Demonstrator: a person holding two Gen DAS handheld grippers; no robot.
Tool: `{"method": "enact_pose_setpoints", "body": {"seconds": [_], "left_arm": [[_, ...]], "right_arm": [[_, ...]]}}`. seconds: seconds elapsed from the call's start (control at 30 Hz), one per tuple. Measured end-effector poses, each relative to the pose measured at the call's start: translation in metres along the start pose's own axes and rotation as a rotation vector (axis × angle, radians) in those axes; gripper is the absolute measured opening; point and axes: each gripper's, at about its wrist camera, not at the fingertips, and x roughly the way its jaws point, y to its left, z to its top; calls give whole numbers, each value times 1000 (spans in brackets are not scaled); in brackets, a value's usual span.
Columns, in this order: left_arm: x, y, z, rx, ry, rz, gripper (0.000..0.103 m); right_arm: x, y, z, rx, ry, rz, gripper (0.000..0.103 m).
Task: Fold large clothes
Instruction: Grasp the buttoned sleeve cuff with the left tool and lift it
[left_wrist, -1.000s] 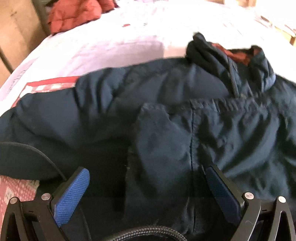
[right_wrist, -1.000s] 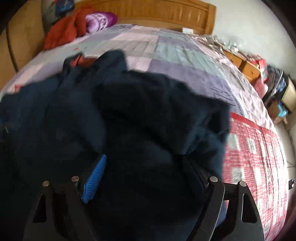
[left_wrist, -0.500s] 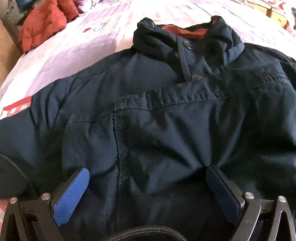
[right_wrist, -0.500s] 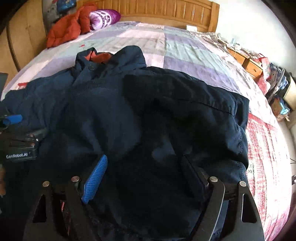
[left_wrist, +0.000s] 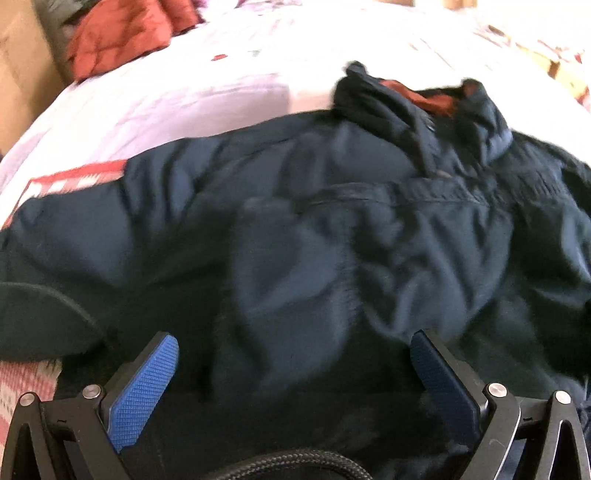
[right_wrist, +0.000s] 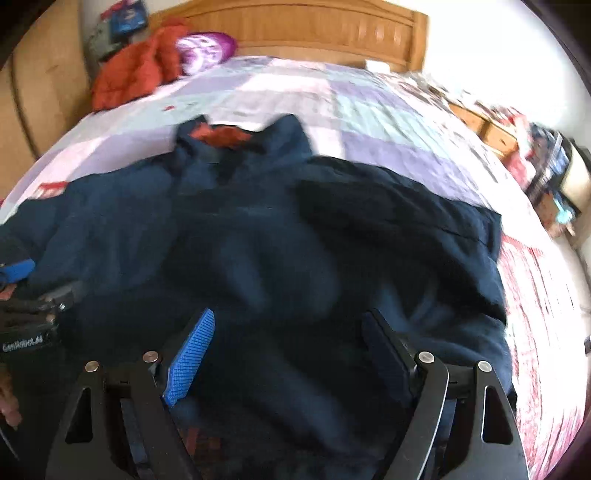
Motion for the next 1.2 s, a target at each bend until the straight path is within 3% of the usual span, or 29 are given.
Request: {"method": "enact_pose_setpoints", "body": {"seconds": [0.13, 0.37, 0.5, 0.67, 0.8, 0.93, 1.1, 1.2], "left_arm": [[-13, 35, -12, -37, -10, 15, 103], [-20, 144, -34, -139, 21, 112, 103], [-21, 217, -43, -239, 40, 173, 103], [-18, 307, -46, -406, 39, 212, 103], [-6, 377, -48, -584, 33, 193, 103], [10, 441, -55, -799, 15, 97, 103], [32, 486, -61, -949, 4, 26, 103], [48, 497, -54, -985, 19, 15, 103]], "right_arm": [[13, 41, -4, -85, 77, 53, 86], [8, 91, 13, -78, 2, 80, 86], [40, 112, 12, -54, 96, 65, 87], [44, 115, -4, -25, -12, 23, 92], [45, 113, -9, -24, -34, 17, 92], [47, 111, -9, -18, -40, 22, 93], [47, 111, -10, -17, -43, 24, 93], [47, 111, -10, -18, -41, 25, 93]]}}
